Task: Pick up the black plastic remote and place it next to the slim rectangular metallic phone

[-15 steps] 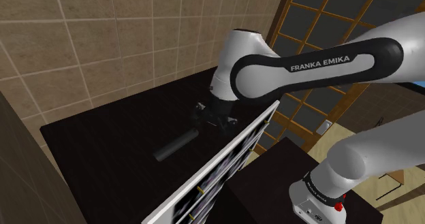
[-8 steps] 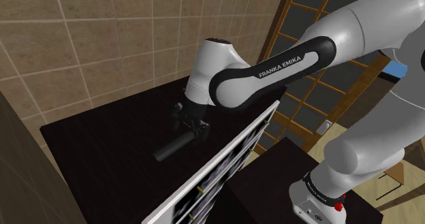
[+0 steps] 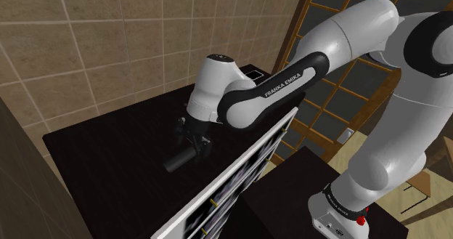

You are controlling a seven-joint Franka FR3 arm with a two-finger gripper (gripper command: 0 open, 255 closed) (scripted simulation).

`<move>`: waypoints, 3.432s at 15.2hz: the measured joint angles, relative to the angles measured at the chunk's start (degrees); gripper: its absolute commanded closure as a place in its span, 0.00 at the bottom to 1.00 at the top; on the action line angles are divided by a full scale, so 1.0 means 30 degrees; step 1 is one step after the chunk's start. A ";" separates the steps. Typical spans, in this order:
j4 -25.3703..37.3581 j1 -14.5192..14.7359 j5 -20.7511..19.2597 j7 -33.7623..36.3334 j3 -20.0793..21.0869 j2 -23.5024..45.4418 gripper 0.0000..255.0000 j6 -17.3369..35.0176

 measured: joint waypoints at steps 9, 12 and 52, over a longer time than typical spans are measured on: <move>-0.0022 0.0358 -0.0464 0.0310 -0.0339 0.0347 1.00 0.0284; -0.0020 0.0355 -0.0427 0.0303 -0.0271 0.0272 1.00 0.0289; 0.2024 -0.6642 0.5406 -1.0237 -0.0761 -0.3904 1.00 -0.5772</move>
